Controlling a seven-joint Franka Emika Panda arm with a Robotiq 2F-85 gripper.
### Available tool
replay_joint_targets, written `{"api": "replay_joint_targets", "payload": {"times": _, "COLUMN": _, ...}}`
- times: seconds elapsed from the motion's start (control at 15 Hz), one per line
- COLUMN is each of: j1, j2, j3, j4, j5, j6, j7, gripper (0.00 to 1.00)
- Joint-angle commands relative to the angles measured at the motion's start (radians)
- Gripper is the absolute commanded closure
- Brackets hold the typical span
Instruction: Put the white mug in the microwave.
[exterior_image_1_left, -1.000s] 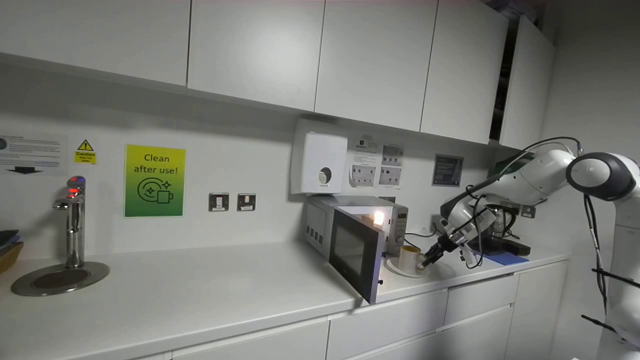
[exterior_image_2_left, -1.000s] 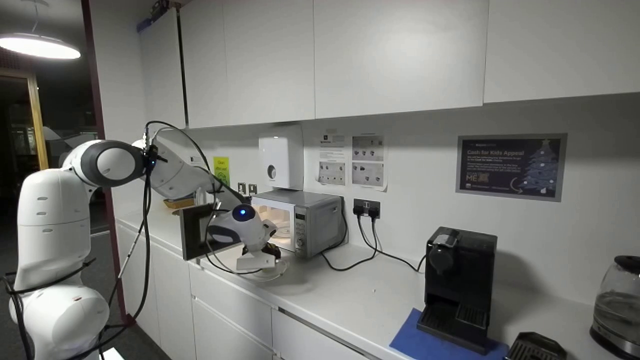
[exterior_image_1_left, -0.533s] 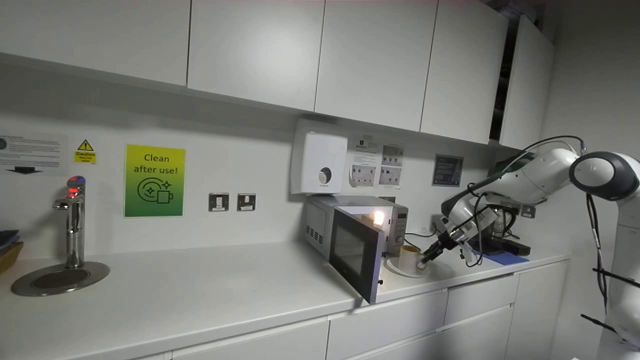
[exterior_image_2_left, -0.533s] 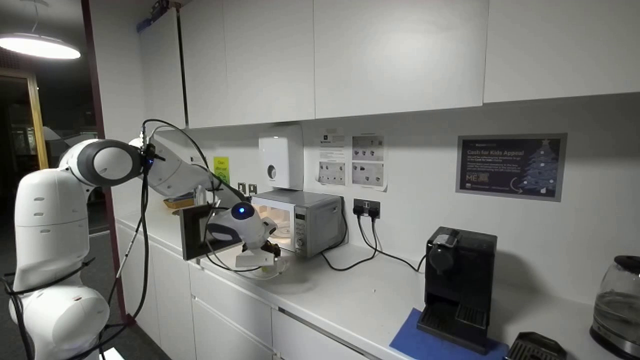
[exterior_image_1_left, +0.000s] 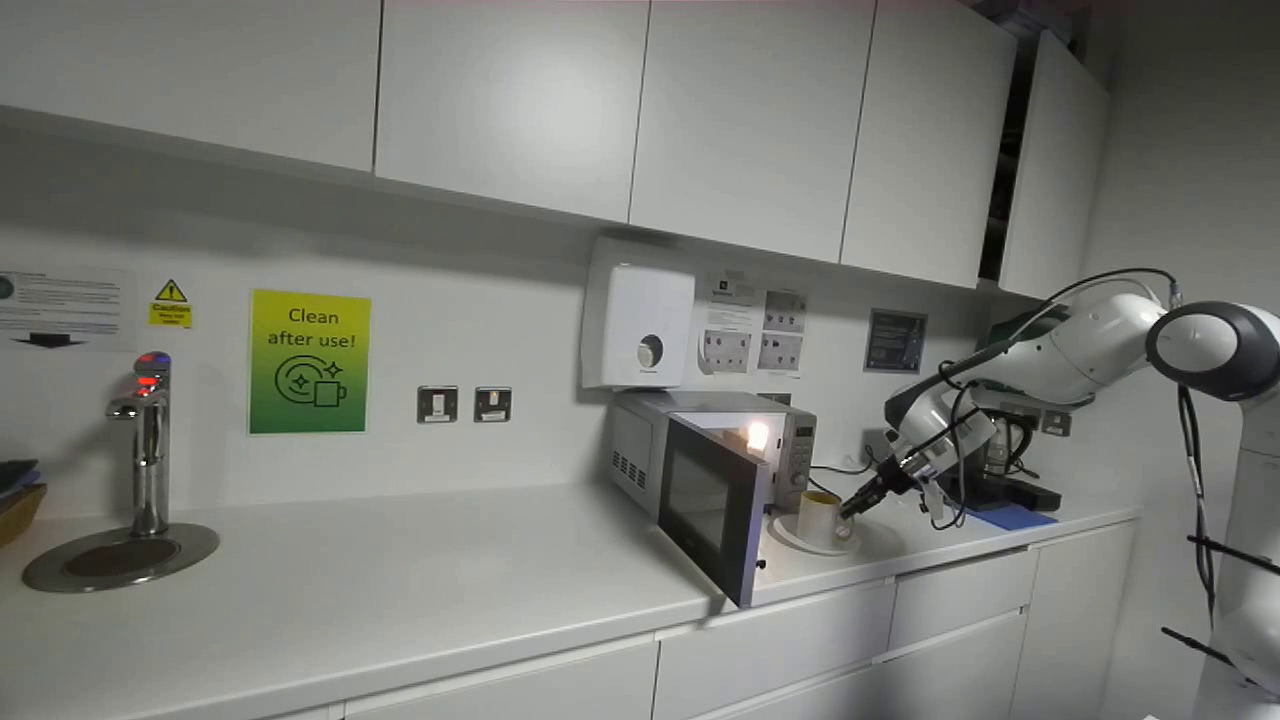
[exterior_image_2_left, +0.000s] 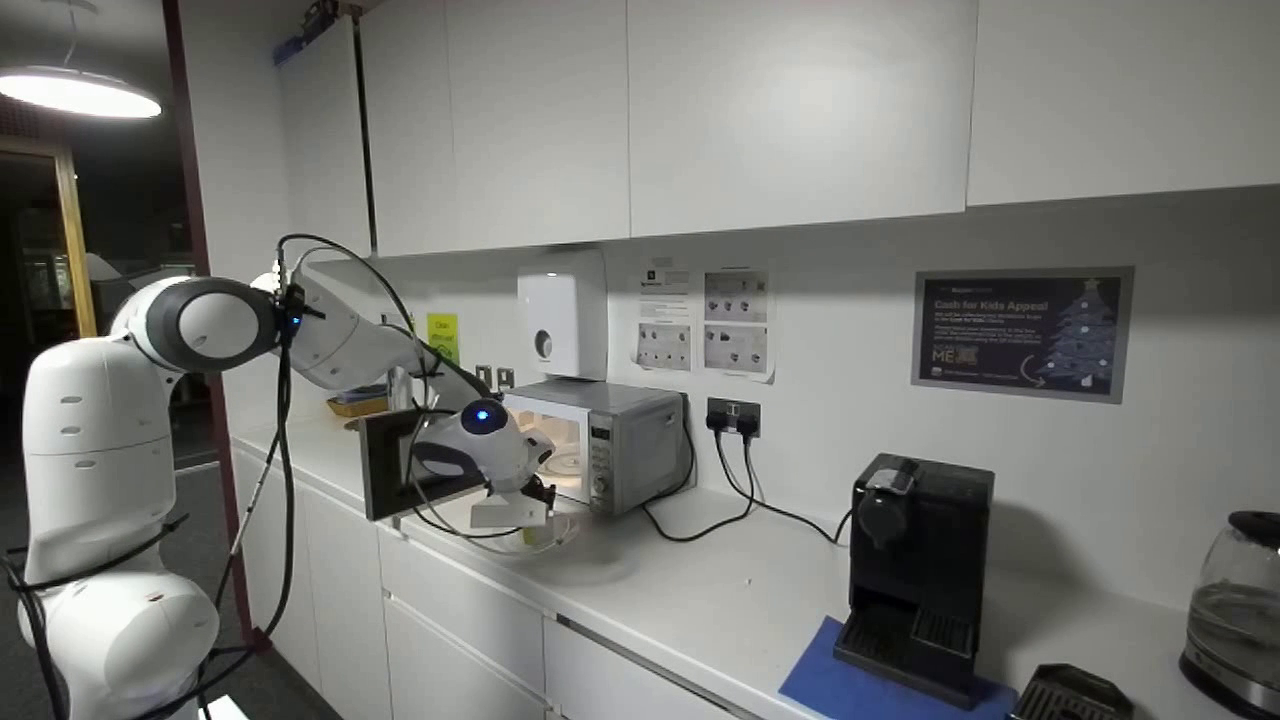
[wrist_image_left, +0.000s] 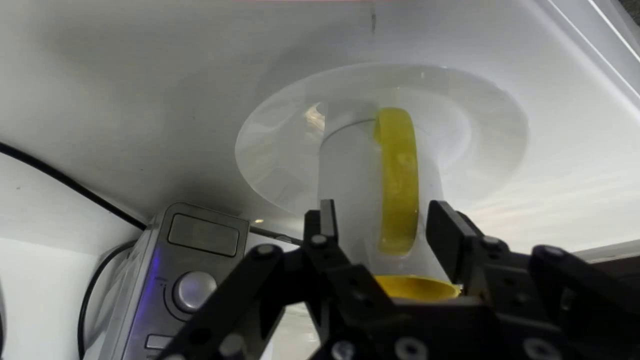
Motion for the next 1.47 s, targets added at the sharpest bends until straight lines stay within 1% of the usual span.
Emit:
{"api": "replay_joint_targets", "payload": {"times": 0.0, "j1": 0.003, "j2": -0.024, "j3": 0.002, "j4": -0.011, "j5": 0.011, "j6": 0.021, "j7": 0.015, "gripper": 0.79}}
{"api": "replay_joint_targets", "payload": {"times": 0.2, "j1": 0.003, "j2": -0.022, "j3": 0.002, "j4": -0.011, "j5": 0.006, "j6": 0.020, "j7": 0.020, "gripper": 1.00}}
{"api": "replay_joint_targets", "payload": {"times": 0.27, "j1": 0.002, "j2": -0.021, "j3": 0.001, "j4": -0.012, "j5": 0.003, "j6": 0.019, "j7": 0.025, "gripper": 0.99}}
{"api": "replay_joint_targets", "payload": {"times": 0.33, "j1": 0.002, "j2": -0.021, "j3": 0.001, "j4": -0.012, "j5": 0.000, "j6": 0.018, "j7": 0.028, "gripper": 0.96}}
{"api": "replay_joint_targets", "payload": {"times": 0.6, "j1": 0.002, "j2": -0.025, "j3": 0.000, "j4": -0.009, "j5": -0.016, "j6": 0.011, "j7": 0.044, "gripper": 0.96}}
{"api": "replay_joint_targets", "payload": {"times": 0.87, "j1": 0.007, "j2": -0.037, "j3": 0.003, "j4": -0.002, "j5": -0.057, "j6": 0.008, "j7": 0.079, "gripper": 0.96}}
{"api": "replay_joint_targets", "payload": {"times": 1.4, "j1": 0.031, "j2": -0.070, "j3": 0.024, "j4": 0.002, "j5": -0.169, "j6": 0.029, "j7": 0.142, "gripper": 0.96}}
